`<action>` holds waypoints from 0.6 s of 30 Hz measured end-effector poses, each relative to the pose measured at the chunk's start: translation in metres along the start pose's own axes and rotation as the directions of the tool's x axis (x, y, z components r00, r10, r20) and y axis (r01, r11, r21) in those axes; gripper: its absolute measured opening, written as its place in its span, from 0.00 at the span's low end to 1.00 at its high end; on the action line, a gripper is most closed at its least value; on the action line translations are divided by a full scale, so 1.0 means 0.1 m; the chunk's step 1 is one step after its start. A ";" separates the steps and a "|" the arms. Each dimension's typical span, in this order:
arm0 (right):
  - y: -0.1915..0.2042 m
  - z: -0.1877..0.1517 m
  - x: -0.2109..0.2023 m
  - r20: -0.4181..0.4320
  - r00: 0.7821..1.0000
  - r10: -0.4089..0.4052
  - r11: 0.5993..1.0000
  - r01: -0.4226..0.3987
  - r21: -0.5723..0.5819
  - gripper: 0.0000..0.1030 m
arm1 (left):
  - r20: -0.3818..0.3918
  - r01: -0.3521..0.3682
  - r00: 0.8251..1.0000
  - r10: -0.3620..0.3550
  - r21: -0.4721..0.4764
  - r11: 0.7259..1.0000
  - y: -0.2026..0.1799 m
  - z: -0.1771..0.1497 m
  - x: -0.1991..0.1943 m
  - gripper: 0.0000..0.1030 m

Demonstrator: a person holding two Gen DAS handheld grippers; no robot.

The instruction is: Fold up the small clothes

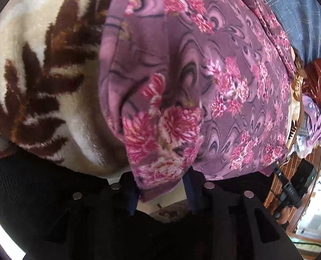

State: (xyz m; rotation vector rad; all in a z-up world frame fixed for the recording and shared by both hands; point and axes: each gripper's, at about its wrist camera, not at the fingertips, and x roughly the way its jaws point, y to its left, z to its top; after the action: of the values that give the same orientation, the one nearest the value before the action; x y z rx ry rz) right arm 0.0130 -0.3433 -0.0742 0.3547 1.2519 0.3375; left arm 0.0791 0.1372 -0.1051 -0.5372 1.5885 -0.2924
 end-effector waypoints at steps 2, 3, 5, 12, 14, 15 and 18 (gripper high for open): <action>0.06 -0.01 0.01 -0.005 0.999 -0.052 0.997 0.052 -0.064 0.04 | 0.011 0.009 1.000 -0.009 0.006 1.000 0.00 0.01 -0.01 0.15; 0.07 -0.01 -0.02 0.001 0.998 -0.061 0.995 0.061 -0.078 0.04 | 0.020 0.012 1.000 -0.012 0.016 1.000 0.00 -0.03 -0.06 0.12; 0.10 -0.03 -0.19 0.044 0.999 0.014 0.997 -0.010 -0.075 0.04 | 0.054 0.020 0.998 -0.022 0.048 0.999 -0.05 -0.10 -0.20 0.10; 0.17 0.10 -0.86 0.268 0.899 0.346 0.935 -0.356 -0.011 0.04 | 0.226 0.236 0.935 -0.272 0.173 0.956 -0.39 -0.23 -0.92 0.10; 0.13 0.22 -0.90 0.327 0.852 0.408 0.900 -0.435 0.012 0.04 | 0.267 0.249 0.917 -0.297 0.199 0.948 -0.48 -0.17 -1.06 0.10; 0.17 0.31 -0.88 0.345 0.838 0.423 0.889 -0.457 0.019 0.04 | 0.283 0.251 0.909 -0.305 0.213 0.944 -0.50 -0.10 -1.12 0.10; 0.06 0.58 -0.80 0.419 0.780 0.465 0.842 -0.535 0.062 0.04 | 0.306 0.237 0.906 -0.293 0.209 0.949 -0.51 0.15 -1.17 0.10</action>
State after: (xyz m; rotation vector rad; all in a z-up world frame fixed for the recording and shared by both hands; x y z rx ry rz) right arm 0.0463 -0.3770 0.0134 0.8800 0.7739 0.5830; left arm 0.1042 0.1547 0.0193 -0.6380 1.1483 -0.5090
